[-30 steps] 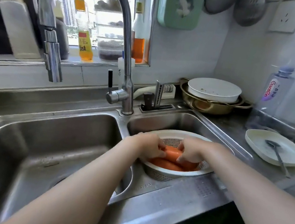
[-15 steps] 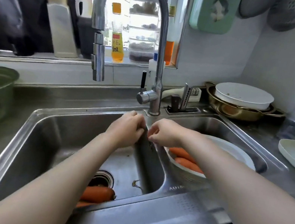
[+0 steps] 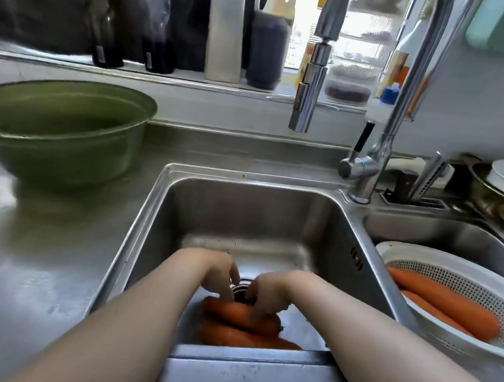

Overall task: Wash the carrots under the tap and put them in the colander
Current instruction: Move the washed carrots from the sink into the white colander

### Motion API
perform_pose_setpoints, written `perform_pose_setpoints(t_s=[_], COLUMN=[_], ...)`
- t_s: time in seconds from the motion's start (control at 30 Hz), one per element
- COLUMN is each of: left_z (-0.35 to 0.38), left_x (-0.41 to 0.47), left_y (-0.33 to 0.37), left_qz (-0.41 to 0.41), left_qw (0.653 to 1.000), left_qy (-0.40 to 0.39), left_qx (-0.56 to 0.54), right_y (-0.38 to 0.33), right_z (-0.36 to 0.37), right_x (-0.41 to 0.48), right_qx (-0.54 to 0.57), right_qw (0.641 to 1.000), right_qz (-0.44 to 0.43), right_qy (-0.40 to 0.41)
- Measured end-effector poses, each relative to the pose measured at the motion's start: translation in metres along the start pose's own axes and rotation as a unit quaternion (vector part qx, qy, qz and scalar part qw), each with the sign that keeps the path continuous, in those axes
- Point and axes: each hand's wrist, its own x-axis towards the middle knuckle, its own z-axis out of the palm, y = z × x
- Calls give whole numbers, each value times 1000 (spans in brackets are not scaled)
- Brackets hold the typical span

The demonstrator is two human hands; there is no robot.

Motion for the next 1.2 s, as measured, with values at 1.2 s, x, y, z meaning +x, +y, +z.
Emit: perform_pose_setpoints(t_s=[1.2], left_z=[-80], left_x=[3], left_y=[215], left_qz=[225], left_qw=[890], left_qy=[396], left_qx=[8], right_y=[194], right_z=[-48], right_x=[-195], right_qx=[116], right_qw=[903], right_qz=[116], right_qy=[398])
